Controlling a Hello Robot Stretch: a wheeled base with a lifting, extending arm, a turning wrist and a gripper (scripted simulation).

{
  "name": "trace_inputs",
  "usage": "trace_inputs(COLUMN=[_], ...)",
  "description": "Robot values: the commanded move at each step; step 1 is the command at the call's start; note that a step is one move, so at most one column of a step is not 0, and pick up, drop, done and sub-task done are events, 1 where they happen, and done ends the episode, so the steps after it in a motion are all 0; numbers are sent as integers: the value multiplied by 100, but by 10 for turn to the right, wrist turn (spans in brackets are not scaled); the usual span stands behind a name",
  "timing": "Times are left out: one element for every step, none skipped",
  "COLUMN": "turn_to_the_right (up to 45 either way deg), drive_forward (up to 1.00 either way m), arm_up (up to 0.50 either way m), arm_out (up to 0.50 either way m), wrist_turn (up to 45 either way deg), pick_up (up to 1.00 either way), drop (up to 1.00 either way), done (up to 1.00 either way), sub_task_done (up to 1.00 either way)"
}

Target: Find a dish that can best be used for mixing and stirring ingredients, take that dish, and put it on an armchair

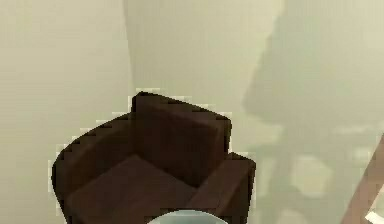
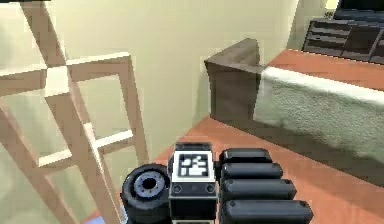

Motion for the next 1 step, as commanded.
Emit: trace_inputs(turn_to_the_right=[-330], drive_forward=[0], arm_up=[0], arm_out=[0], wrist_turn=[0], pick_up=[0], drop=[0], done=[0], sub_task_done=[0])
